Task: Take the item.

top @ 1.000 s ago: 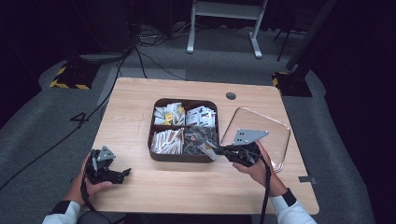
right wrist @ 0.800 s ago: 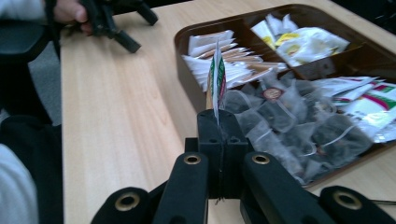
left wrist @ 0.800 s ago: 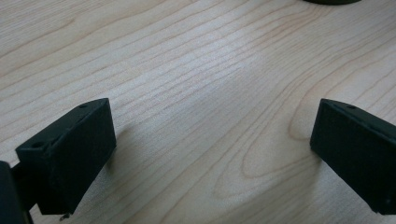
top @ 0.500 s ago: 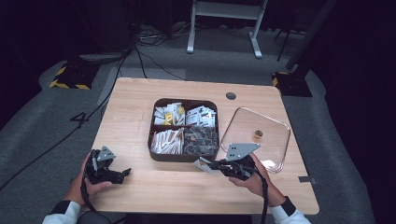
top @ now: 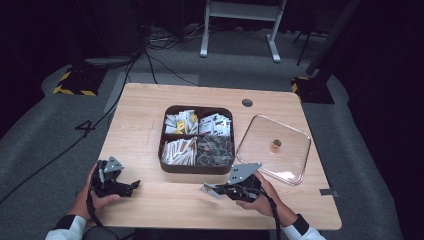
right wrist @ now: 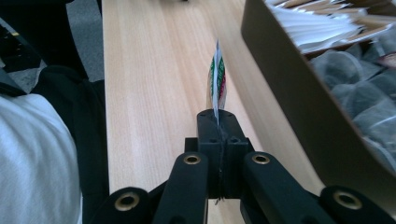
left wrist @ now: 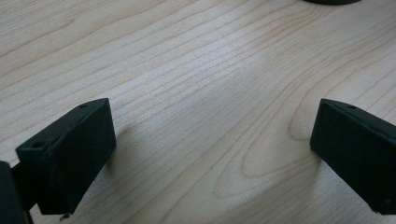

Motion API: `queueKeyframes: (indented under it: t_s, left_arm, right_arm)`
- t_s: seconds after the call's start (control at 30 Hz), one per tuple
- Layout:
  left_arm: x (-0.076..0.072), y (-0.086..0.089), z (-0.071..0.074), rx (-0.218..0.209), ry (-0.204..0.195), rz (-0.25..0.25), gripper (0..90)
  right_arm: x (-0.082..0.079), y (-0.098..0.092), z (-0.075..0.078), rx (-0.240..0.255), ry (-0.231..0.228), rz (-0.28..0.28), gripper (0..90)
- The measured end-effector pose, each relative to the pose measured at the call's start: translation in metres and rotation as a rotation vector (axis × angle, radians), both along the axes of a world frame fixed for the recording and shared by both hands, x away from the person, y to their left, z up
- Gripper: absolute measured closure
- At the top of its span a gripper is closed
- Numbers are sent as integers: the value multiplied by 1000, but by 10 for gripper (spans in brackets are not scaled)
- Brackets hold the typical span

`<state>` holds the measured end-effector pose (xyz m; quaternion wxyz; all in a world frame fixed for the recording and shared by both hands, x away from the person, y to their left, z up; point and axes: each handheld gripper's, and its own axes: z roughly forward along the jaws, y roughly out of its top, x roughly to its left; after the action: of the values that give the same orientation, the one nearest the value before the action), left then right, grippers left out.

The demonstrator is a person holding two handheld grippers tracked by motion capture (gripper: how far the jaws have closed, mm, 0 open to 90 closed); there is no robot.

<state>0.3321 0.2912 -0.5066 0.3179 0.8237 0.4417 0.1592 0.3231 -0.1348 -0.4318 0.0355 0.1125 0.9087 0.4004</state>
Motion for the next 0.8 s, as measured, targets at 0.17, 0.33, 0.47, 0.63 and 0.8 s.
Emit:
queueKeyframes:
  t_s: [0.17,0.33,0.47,0.63,0.8]
  left_arm:
    - [0,0,0,0,0,0,4]
    - [0,0,0,0,0,0,4]
    - [0,0,0,0,0,0,4]
    - [0,0,0,0,0,0,4]
    - [0,0,0,0,0,0,4]
  right_arm:
    - [-2,6,-11,-19,41,20,900]
    - [-1,6,-13,-7,49,12,900]
    - [5,1,-15,-19,42,-35,831]
    - [11,-6,-16,-28,4,-91,758]
    - [18,-15,-15,-29,-13,-144,670]
